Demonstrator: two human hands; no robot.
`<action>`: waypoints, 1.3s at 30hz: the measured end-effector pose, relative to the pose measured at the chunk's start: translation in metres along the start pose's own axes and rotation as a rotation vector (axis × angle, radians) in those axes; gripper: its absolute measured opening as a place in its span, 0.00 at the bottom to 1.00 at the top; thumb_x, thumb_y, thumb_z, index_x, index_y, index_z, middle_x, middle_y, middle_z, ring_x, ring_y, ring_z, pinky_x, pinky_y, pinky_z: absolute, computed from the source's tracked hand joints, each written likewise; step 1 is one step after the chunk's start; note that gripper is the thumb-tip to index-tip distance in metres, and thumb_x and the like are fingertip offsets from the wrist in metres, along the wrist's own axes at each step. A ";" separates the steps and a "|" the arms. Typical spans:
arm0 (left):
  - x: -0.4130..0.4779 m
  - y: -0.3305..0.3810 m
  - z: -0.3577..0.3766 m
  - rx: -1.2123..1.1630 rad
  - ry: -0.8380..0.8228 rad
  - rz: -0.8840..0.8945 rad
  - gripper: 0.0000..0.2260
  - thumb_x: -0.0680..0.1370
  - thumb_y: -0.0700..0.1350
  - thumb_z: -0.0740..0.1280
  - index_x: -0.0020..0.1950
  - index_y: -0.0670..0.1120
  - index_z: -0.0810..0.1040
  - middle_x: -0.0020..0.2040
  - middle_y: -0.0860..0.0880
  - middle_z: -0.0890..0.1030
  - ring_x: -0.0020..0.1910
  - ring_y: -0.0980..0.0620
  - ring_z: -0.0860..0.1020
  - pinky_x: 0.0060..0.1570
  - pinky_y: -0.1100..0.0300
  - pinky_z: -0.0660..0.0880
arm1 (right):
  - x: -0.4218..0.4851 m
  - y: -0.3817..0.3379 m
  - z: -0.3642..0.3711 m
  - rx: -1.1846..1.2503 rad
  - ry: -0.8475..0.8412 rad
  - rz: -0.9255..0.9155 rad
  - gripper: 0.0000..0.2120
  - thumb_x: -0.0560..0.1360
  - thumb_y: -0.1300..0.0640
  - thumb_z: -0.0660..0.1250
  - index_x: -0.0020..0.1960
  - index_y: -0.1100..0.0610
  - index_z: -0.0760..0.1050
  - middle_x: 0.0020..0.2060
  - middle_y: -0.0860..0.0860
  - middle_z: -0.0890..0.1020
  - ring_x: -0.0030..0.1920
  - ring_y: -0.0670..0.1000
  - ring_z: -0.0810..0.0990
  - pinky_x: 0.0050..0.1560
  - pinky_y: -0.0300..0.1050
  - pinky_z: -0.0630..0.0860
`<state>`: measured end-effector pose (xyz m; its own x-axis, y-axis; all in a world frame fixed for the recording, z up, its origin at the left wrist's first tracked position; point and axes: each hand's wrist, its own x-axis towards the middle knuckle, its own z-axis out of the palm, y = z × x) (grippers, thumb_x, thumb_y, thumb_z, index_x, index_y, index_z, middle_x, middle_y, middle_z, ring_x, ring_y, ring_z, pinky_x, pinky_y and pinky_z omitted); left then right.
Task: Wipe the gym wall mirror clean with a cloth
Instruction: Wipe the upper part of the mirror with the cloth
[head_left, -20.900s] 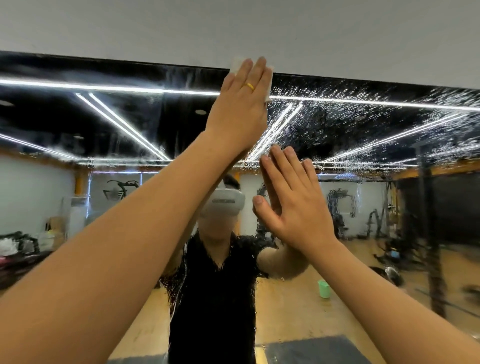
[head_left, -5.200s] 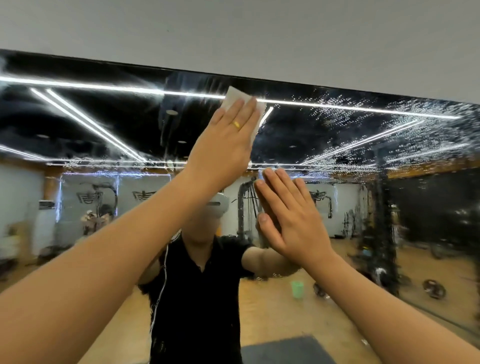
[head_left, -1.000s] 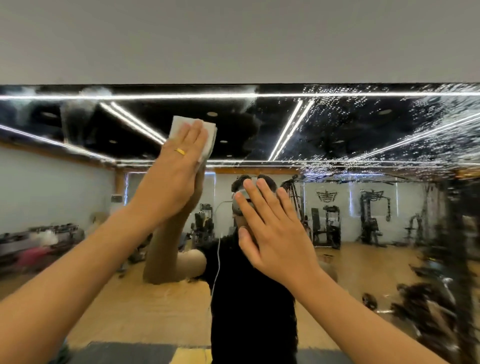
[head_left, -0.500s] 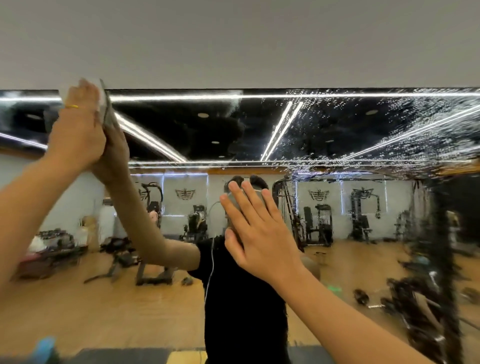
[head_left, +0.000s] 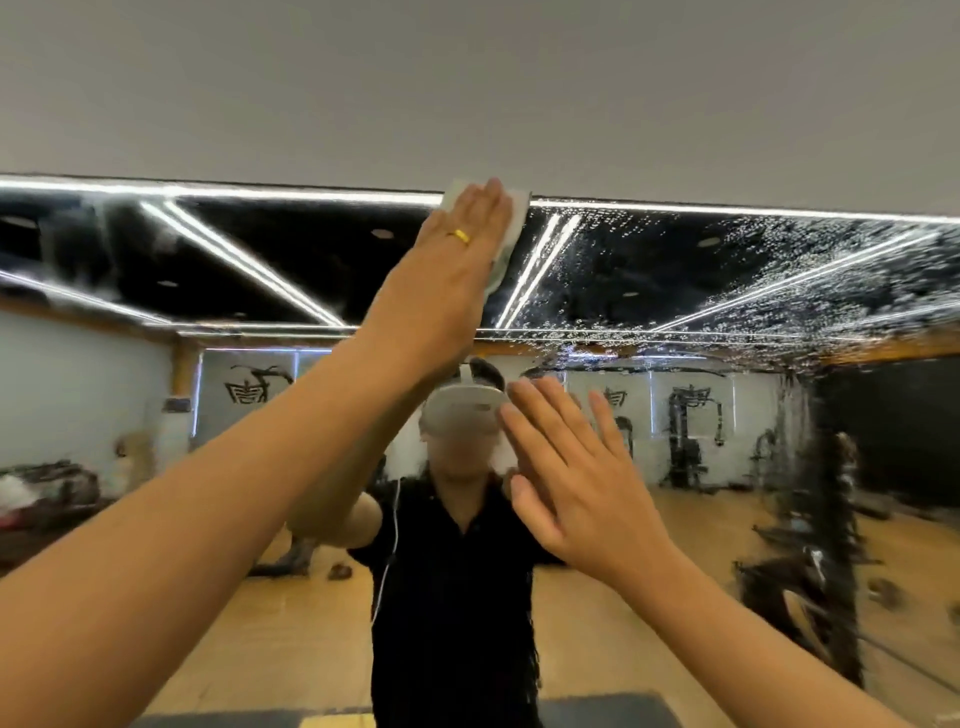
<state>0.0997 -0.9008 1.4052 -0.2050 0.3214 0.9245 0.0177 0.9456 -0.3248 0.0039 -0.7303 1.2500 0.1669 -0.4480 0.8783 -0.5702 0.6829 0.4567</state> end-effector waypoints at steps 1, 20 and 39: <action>0.004 0.006 0.003 0.003 -0.010 -0.004 0.36 0.83 0.36 0.63 0.85 0.45 0.44 0.85 0.48 0.45 0.83 0.51 0.43 0.77 0.58 0.38 | -0.004 0.011 -0.002 -0.010 -0.003 0.012 0.31 0.81 0.48 0.59 0.81 0.57 0.62 0.82 0.54 0.59 0.83 0.54 0.53 0.82 0.58 0.46; 0.037 0.001 0.020 -0.026 -0.030 -0.254 0.31 0.85 0.35 0.55 0.85 0.45 0.46 0.85 0.48 0.44 0.84 0.49 0.41 0.82 0.50 0.43 | -0.015 0.055 0.013 0.004 0.003 -0.031 0.30 0.83 0.44 0.58 0.82 0.55 0.62 0.82 0.55 0.59 0.83 0.55 0.54 0.80 0.63 0.56; 0.008 -0.012 0.019 -0.029 -0.067 -0.260 0.28 0.88 0.41 0.53 0.86 0.49 0.46 0.85 0.51 0.43 0.84 0.48 0.42 0.81 0.49 0.46 | -0.018 0.056 0.015 0.009 -0.002 -0.033 0.30 0.83 0.44 0.56 0.82 0.55 0.60 0.83 0.54 0.57 0.83 0.55 0.52 0.80 0.63 0.56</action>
<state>0.0793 -0.9101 1.4127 -0.2703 0.0647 0.9606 -0.0161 0.9973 -0.0718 -0.0427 -0.6924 1.2575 0.1837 -0.4712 0.8627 -0.5716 0.6628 0.4837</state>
